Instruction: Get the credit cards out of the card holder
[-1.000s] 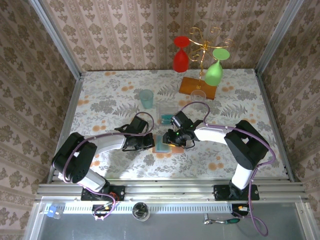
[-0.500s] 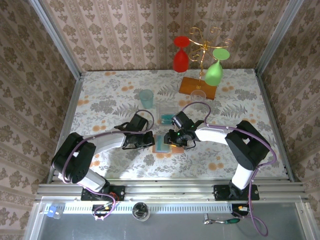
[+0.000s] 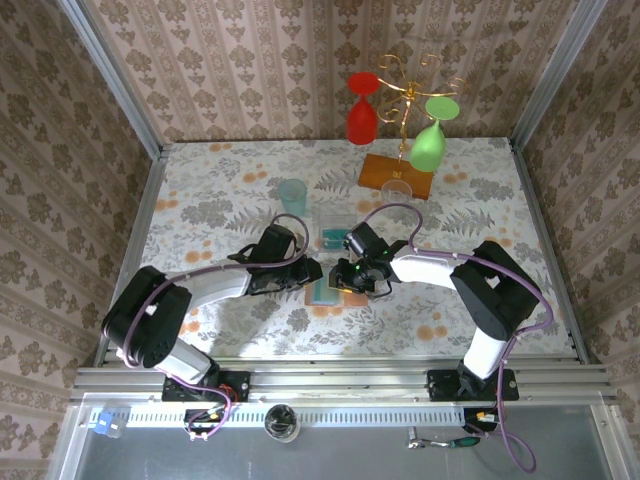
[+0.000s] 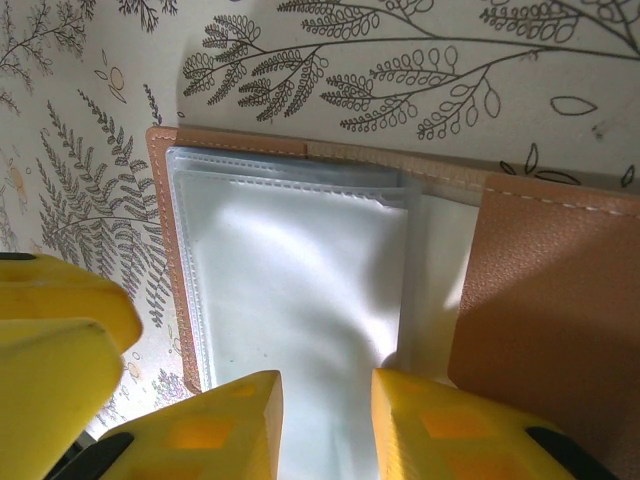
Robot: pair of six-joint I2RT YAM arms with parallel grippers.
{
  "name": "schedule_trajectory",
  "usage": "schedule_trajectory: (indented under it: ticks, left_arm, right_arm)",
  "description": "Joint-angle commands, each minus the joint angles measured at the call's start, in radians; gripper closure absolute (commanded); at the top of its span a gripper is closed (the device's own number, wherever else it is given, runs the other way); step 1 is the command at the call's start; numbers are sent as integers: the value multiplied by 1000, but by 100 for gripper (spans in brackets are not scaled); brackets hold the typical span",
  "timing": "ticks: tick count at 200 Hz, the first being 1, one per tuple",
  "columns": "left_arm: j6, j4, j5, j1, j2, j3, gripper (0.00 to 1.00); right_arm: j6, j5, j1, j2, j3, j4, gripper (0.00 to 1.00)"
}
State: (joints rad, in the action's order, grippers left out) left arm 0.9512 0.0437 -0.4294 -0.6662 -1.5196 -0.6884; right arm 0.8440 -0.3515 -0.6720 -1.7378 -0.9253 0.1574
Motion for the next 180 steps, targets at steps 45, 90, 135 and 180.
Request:
schedule_trajectory:
  ticks: [45, 90, 135, 180]
  left_arm:
    - [21, 10, -15, -11, -39, 3, 73]
    - [37, 47, -32, -16, -55, 9, 75]
    - [53, 78, -48, -18, -68, 11, 78]
    - [72, 97, -49, -19, -52, 25, 79]
  right_arm:
    - [-3, 8, 6, 14, 15, 4, 71]
    - [-1, 8, 8, 16, 15, 4, 71]
    - [0, 5, 9, 16, 18, -1, 71]
    - [1, 0, 9, 30, 20, -6, 71]
